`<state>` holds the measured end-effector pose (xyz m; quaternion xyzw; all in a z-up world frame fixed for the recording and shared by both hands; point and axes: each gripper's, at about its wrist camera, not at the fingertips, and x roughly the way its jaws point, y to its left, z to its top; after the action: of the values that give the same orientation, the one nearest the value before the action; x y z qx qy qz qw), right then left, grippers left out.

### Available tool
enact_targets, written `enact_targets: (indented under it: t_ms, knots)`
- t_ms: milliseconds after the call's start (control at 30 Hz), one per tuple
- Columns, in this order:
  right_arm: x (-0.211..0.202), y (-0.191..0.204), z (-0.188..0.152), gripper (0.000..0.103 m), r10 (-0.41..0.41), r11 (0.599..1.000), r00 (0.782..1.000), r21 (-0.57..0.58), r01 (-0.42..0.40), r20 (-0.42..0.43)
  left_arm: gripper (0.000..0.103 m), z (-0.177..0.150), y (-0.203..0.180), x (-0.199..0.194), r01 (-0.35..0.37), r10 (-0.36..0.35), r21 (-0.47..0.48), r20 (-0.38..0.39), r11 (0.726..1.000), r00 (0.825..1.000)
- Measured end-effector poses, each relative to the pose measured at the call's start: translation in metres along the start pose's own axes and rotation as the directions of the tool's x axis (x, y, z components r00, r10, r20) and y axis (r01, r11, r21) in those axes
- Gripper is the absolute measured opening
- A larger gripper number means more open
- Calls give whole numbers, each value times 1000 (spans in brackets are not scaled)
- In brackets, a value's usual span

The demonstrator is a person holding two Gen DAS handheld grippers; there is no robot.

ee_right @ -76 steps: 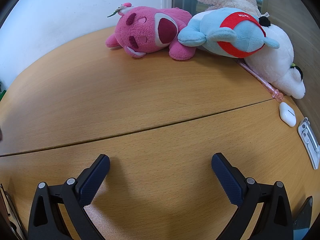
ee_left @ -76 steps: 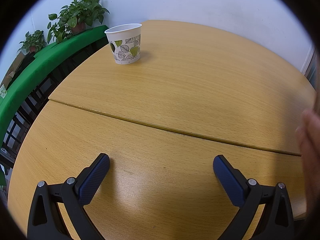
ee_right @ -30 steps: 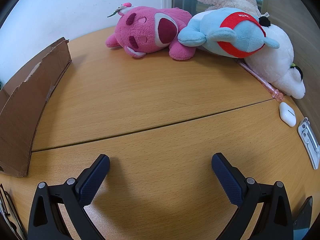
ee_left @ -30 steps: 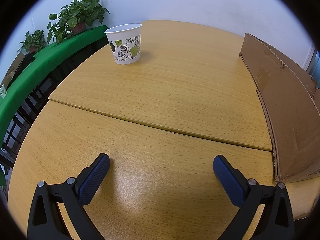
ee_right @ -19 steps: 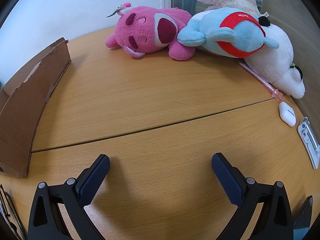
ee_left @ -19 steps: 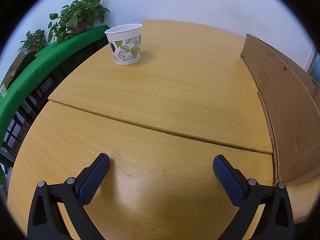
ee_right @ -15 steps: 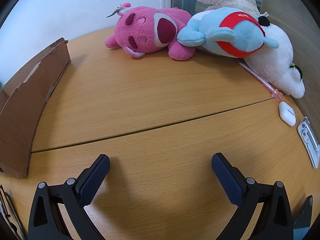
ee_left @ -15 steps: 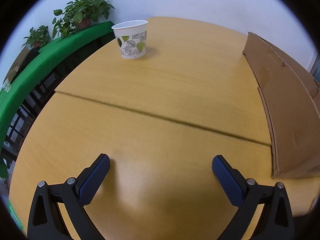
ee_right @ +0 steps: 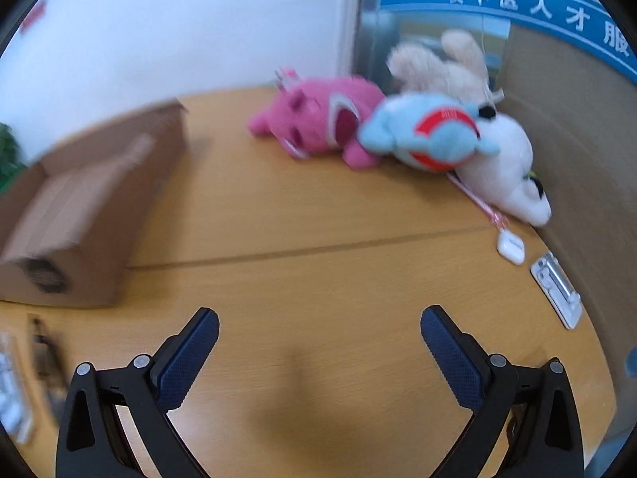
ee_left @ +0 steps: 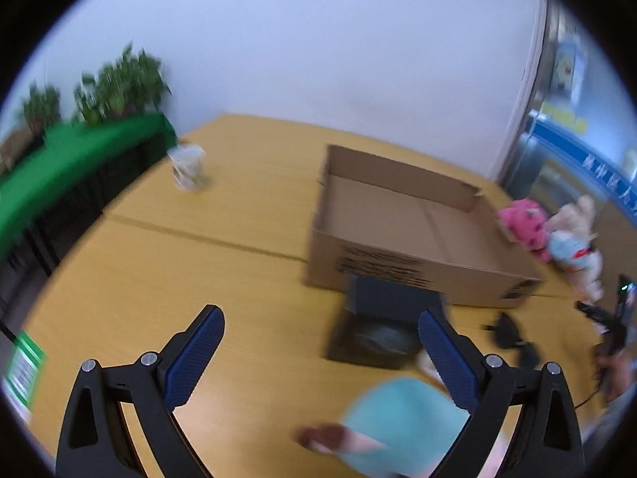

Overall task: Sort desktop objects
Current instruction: 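Close both grippers on the teal-and-pink pig plush from opposite sides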

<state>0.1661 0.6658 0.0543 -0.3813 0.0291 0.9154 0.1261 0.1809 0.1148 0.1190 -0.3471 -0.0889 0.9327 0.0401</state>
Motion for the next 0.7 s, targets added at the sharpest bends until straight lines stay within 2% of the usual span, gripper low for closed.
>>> enact_targets:
  t_ms: [33,133,233,300,367,433,533,600,700]
  knots:
    - [-20,5,3,103,39,999,998,-9,-39,40,99,-7,-8,-4,43,-43,-13,-1,999,999]
    - [-79,25,9,103,165,985,975,-75,-155,149,99,-23,-24,8,48,-47,18,-80,999,996]
    - [-133,52,5,103,387,918,900,-173,-356,202,99,-38,-27,3,126,-129,-29,-117,992,985]
    - [-158,78,-4,103,471,872,858,-253,-418,204,99,-46,-29,4,142,-146,-45,-126,989,981]
    - [-168,112,-17,103,556,810,817,-323,-491,154,99,-51,-30,7,147,-152,-45,-140,988,979]
    - [-169,151,-34,103,638,723,767,-389,-570,61,99,-58,-32,12,142,-147,-45,-155,989,977]
    - [-165,212,-69,103,704,605,707,-461,-649,-71,98,-66,-29,20,133,-140,-50,-188,990,972]
    - [-161,248,-92,103,722,548,677,-480,-685,-143,98,-72,-25,24,153,-163,-69,-190,986,968]
    - [-153,282,-112,102,731,497,650,-492,-715,-207,97,-76,-19,25,188,-204,-98,-181,977,962]
